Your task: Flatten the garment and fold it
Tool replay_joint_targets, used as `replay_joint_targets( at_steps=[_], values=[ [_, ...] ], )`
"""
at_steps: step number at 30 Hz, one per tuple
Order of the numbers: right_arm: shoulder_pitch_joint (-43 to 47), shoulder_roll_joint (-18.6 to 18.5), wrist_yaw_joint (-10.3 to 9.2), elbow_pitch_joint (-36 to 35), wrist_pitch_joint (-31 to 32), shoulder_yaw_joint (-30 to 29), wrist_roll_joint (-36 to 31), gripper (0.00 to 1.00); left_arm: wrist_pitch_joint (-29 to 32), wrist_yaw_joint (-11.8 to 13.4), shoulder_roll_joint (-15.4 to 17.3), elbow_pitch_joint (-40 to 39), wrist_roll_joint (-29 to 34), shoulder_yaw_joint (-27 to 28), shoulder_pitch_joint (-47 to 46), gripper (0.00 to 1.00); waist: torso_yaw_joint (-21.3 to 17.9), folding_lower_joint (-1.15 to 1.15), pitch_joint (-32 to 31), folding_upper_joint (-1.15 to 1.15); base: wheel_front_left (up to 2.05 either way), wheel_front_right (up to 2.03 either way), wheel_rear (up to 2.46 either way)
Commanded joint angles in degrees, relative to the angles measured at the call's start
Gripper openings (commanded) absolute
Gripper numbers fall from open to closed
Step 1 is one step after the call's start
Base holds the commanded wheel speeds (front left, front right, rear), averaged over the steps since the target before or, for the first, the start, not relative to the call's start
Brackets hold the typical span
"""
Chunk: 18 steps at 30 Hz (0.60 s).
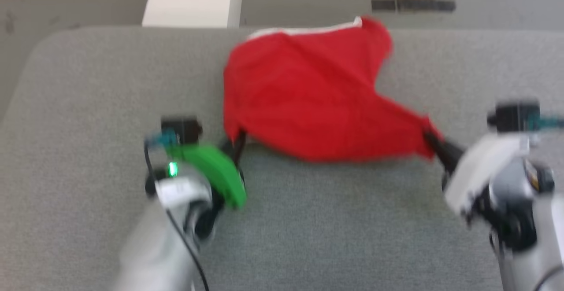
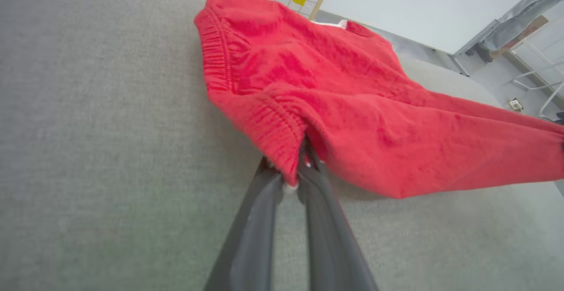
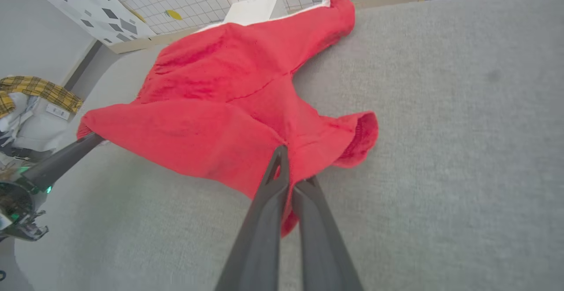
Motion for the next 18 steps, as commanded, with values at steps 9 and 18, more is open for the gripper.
replay_joint_targets(
  at_steps=[9, 18],
  values=[
    [20.1, 3.7, -0.08, -10.8, 8.2, -3.6, -2.0, 0.0, 0.8, 5.8, 0.2, -10.8, -4.0, 0.4, 20.3, 0.0, -0.9, 0.01, -8.4, 0.0, 0.0, 0.0, 0.0],
    [30.2, 4.6, -0.08, -17.3, 18.0, -2.7, -1.1, 0.0, 4.7, 11.1, 2.0, -19.6, -5.9, 0.6, 32.3, 0.0, -1.3, 0.01, -9.3, 0.0, 0.0, 0.0, 0.0]
  ],
)
